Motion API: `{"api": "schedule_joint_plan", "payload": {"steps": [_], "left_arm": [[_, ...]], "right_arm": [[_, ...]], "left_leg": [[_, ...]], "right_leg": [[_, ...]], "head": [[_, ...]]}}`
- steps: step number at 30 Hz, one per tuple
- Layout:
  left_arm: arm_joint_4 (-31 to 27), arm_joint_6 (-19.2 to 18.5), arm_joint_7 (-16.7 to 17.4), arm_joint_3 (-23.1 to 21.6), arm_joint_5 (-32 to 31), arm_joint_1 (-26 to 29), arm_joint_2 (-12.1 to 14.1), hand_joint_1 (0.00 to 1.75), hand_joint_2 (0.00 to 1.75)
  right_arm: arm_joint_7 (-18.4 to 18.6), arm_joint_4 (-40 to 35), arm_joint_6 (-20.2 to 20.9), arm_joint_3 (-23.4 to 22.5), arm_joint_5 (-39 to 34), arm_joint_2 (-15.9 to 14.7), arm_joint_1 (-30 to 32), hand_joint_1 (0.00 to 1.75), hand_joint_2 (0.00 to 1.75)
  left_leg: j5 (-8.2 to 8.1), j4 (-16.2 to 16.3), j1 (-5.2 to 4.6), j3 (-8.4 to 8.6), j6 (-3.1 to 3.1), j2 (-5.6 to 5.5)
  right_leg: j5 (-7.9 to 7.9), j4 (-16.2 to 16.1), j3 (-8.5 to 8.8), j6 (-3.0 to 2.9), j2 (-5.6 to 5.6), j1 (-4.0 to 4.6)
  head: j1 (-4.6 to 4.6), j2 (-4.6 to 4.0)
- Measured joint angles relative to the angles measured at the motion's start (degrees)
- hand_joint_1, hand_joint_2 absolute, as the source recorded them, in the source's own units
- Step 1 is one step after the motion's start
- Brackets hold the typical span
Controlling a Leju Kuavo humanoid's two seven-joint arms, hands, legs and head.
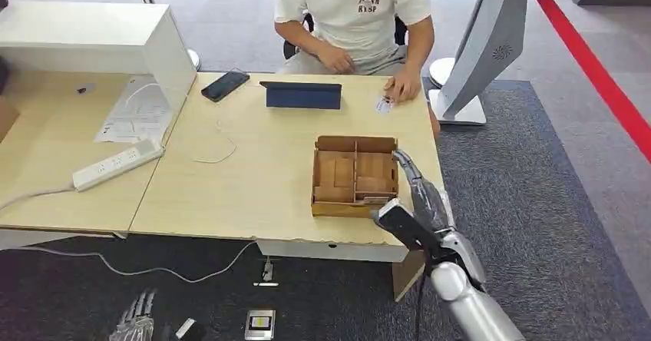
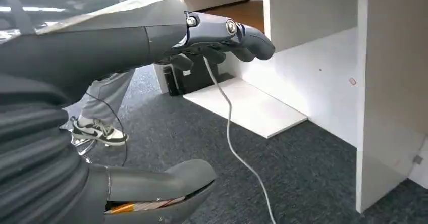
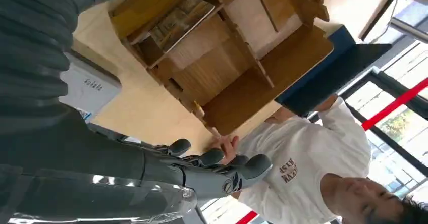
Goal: Pass the card to the sensor for recognition and then transmit it.
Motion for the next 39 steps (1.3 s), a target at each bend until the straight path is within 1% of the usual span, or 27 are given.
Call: {"api": "schedule_joint_plan", "payload": {"steps": [3, 9, 12, 17, 21, 25, 39], "left_arm": [[0.1, 0.0, -0.6, 0.9, 0.0, -0.3, -0.4, 0.00, 1.75], [0.1, 0.0, -1.3, 1.9, 0.1, -0.6, -0.9, 0.00, 1.75], [0.1, 0.0, -1.4, 2.1, 0.5, -0.6, -1.0, 0.00, 1.75], [0.1, 0.0, -1.4, 2.0, 1.7, -0.5, -1.0, 0.00, 1.75], [0.1, 0.0, -1.4, 2.0, 1.9, -0.5, -1.0, 0.00, 1.75], [0.1, 0.0, -1.4, 2.0, 1.9, -0.5, -1.0, 0.00, 1.75], [0.1, 0.0, -1.4, 2.0, 1.9, -0.5, -1.0, 0.00, 1.75]], "right_arm": [[0.0, 0.0, -0.9, 0.9, 2.5, 0.3, -0.1, 0.00, 1.75], [3.6, 1.1, -7.0, 3.5, 14.4, 0.7, -2.2, 0.00, 1.75], [5.0, 3.3, -8.8, 5.1, 19.2, 1.2, -4.1, 0.00, 1.75], [7.9, 9.4, -11.2, 7.7, 25.6, 2.1, -8.4, 0.00, 1.75], [8.4, 13.5, -11.1, 8.8, 26.4, 2.3, -10.0, 0.00, 1.75], [8.4, 16.1, -11.1, 9.6, 26.5, 2.3, -10.7, 0.00, 1.75], [8.4, 19.5, -11.1, 10.7, 26.6, 2.4, -11.2, 0.00, 1.75]], "left_leg": [[0.00, 0.0, 0.00, -0.02, 0.00, 0.00], [0.00, 0.0, 0.00, -0.04, 0.00, 0.00], [0.01, 0.0, 0.00, -0.03, 0.00, -0.01], [0.01, 0.0, 0.00, -0.02, 0.00, 0.00], [0.01, 0.0, -0.01, -0.03, 0.00, -0.01], [0.00, 0.0, -0.01, -0.04, 0.00, -0.01], [0.01, 0.0, 0.00, -0.02, 0.00, -0.01]], "right_leg": [[0.00, 0.0, 0.01, 0.00, 0.00, 0.00], [0.00, 0.0, 0.00, 0.00, 0.00, 0.00], [0.00, 0.0, -0.01, 0.00, 0.00, 0.00], [0.00, 0.0, -0.01, 0.00, 0.00, 0.00], [0.00, 0.0, -0.02, 0.00, 0.00, 0.00], [0.00, 0.0, -0.02, 0.00, 0.00, -0.01], [0.00, 0.0, -0.01, 0.00, 0.00, 0.00]], "head": [[0.00, -0.02], [0.00, -0.02], [0.00, -0.02], [0.00, 0.00], [-0.02, -0.02], [0.00, 0.00], [0.00, -0.02]]}}
